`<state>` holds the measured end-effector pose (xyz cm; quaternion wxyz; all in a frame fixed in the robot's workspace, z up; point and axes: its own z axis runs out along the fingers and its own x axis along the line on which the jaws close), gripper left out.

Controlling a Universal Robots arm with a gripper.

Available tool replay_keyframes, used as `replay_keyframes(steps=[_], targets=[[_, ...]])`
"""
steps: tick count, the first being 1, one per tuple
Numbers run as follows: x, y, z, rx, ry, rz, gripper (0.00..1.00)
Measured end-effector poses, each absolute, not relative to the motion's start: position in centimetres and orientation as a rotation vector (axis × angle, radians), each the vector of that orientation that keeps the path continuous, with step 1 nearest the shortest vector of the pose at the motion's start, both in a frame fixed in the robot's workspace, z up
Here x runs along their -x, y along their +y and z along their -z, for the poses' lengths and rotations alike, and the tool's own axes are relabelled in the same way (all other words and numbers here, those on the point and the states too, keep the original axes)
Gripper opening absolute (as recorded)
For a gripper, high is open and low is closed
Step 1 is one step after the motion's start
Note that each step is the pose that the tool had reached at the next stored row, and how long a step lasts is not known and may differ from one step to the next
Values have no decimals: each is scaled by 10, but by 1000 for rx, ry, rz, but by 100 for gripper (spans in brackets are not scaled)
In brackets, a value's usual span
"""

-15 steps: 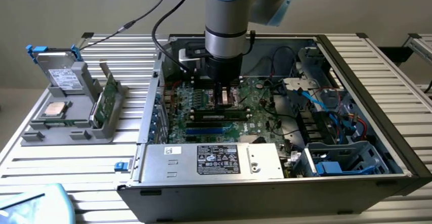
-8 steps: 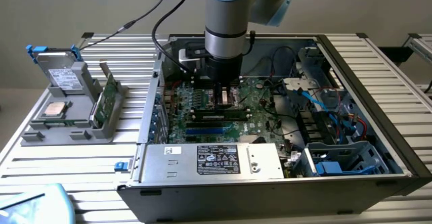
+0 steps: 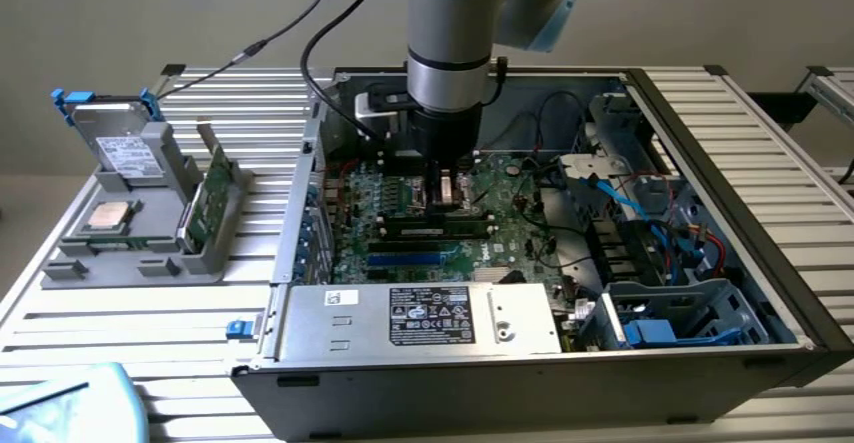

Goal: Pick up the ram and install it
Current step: 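Press down the ram until it locks into place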

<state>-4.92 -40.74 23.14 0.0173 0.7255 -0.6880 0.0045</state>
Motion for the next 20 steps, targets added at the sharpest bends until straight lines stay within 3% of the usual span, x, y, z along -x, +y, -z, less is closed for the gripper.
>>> replay_keyframes(steps=[20], targets=[[36,-407,-243,-2253,-2136,-10,11]])
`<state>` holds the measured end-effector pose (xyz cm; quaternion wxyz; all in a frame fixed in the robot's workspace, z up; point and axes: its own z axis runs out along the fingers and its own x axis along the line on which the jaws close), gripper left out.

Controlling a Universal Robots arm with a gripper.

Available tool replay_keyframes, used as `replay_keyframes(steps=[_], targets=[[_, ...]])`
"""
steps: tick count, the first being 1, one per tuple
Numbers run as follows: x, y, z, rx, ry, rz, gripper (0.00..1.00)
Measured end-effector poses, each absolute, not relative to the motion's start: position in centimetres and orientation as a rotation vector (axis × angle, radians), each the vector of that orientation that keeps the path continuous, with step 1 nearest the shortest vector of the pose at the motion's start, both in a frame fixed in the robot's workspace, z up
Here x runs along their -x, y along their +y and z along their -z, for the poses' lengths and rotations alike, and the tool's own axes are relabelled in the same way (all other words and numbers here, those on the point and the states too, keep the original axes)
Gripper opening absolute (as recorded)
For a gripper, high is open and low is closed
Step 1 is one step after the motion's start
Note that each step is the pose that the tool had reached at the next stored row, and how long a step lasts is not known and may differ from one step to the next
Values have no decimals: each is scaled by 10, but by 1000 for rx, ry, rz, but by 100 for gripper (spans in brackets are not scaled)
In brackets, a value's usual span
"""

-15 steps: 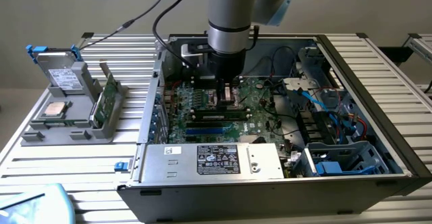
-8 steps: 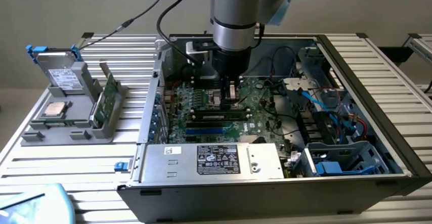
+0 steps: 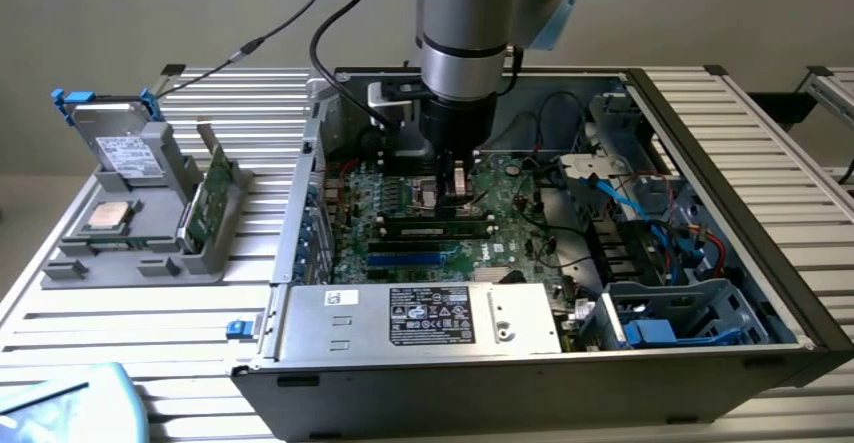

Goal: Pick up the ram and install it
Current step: 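Press down the ram until it locks into place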

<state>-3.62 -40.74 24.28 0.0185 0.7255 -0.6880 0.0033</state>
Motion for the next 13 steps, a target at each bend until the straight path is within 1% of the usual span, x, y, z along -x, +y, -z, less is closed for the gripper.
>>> replay_keyframes(steps=[13], targets=[[36,-407,-243,-2196,-2194,-9,11]])
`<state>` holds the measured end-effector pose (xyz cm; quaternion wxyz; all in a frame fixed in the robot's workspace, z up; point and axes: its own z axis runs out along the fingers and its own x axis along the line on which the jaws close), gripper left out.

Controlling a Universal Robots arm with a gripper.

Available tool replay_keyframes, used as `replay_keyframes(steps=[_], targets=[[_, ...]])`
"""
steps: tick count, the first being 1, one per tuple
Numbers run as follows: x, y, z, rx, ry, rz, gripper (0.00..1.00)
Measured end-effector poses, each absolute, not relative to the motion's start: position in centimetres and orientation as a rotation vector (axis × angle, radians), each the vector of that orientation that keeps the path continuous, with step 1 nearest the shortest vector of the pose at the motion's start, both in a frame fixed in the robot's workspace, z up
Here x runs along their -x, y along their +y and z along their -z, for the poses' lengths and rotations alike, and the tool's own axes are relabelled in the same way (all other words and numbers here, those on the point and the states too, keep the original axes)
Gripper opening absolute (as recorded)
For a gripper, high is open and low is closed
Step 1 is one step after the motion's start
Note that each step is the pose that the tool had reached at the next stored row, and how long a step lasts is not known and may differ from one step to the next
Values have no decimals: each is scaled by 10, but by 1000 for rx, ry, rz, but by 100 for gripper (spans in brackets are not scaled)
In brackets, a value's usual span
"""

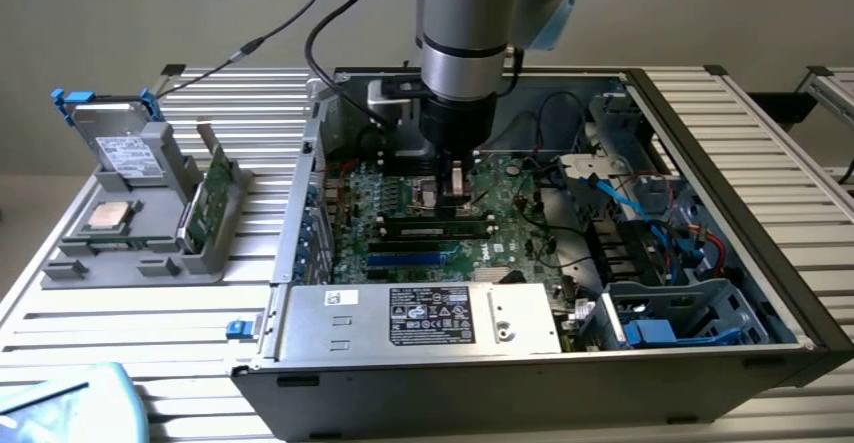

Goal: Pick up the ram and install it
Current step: 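Press down the ram until it locks into place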

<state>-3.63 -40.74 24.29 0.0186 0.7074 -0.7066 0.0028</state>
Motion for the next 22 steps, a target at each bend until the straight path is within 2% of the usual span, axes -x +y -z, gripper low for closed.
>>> replay_keyframes(steps=[22], targets=[[36,-407,-243,-1746,-2566,2,11]])
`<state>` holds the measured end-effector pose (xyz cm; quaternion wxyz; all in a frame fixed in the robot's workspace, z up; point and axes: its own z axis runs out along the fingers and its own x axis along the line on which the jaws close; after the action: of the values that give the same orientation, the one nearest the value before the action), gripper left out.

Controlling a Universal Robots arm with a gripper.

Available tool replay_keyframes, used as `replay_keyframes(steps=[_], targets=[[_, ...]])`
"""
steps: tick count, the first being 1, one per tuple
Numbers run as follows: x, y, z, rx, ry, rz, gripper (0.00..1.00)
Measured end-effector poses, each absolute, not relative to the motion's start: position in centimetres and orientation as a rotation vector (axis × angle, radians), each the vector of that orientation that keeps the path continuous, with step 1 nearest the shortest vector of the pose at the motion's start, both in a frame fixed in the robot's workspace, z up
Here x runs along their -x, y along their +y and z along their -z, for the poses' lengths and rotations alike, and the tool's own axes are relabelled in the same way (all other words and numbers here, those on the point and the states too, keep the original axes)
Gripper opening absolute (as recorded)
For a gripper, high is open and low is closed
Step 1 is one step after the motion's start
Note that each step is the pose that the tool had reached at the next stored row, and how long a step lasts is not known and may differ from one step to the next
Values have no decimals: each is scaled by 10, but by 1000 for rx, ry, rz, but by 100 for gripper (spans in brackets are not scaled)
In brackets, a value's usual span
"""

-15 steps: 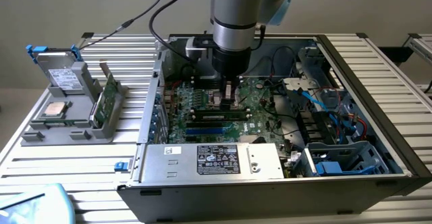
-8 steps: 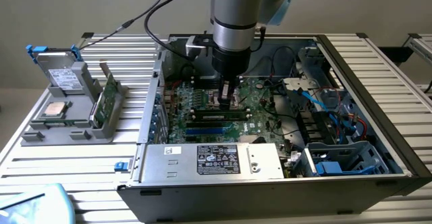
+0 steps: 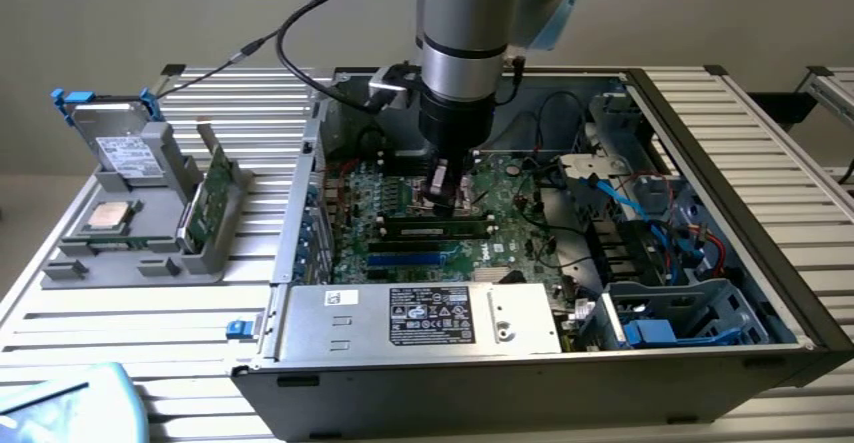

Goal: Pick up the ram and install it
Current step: 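Press down the ram until it locks into place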

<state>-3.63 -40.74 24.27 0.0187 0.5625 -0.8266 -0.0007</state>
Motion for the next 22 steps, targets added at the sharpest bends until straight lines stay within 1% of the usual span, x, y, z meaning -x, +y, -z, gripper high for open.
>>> replay_keyframes(steps=[22], targets=[[36,-407,-243,-1238,-2847,13,11]])
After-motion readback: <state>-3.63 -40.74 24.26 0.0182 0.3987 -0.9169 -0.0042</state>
